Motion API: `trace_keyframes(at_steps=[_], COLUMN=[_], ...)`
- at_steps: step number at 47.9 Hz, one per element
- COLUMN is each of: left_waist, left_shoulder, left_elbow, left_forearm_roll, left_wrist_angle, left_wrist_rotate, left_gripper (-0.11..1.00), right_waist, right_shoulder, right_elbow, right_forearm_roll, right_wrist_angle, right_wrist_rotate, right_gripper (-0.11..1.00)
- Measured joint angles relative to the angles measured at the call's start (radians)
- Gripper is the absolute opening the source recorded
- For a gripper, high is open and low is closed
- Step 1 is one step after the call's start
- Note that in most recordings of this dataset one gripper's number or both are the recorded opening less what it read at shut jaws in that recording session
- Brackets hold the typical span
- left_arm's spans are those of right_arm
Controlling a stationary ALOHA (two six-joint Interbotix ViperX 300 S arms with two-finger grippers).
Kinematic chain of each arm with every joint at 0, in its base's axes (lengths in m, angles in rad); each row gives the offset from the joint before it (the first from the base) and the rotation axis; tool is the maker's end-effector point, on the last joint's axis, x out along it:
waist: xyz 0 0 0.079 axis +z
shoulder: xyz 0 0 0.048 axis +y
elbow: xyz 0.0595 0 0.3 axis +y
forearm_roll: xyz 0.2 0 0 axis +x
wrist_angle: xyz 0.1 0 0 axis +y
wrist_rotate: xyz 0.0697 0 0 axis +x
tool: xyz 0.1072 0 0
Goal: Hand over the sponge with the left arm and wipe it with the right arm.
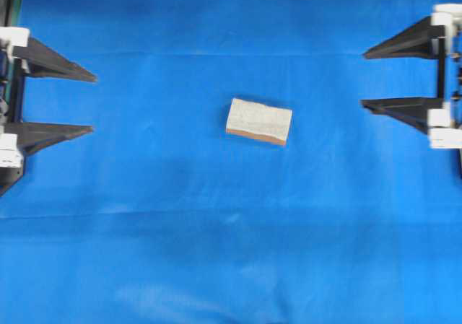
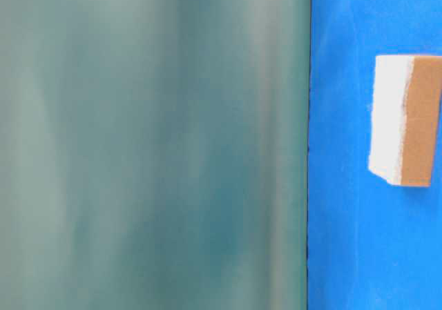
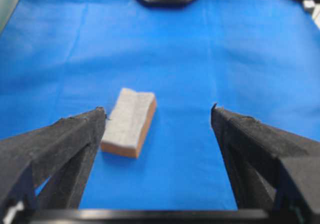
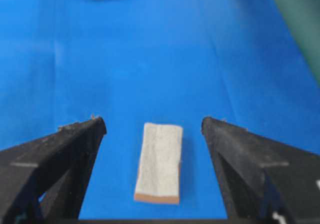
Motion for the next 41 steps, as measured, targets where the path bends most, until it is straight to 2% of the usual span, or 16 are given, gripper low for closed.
trace_keyframes(at_steps=[10, 20, 33, 41], left_waist=[0.000, -0.002, 0.000, 0.000], left_shoulder=[-0.124, -0.230, -0.295, -0.304], left_elbow=[0.069, 0.147, 0.225, 0.239], left_forearm_roll=[0.000, 0.000, 0.000, 0.000], left_wrist_angle=[0.031, 0.038, 0.037, 0.034], left_wrist_rotate=[-0.002, 0.000, -0.006, -0.011], left_gripper=[0.83, 0.83, 0.83, 0.83], right_waist=[0.005, 0.006, 0.006, 0.006], right_shoulder=[-0.189, -0.313, -0.351, -0.353], right_elbow=[0.137, 0.250, 0.371, 0.396], right_forearm_roll=[0.000, 0.002, 0.025, 0.041], right_wrist_angle=[0.002, 0.000, -0.063, -0.092], right_wrist_rotate=[0.000, 0.009, 0.012, 0.012], right_gripper=[0.74, 0.74, 0.73, 0.73])
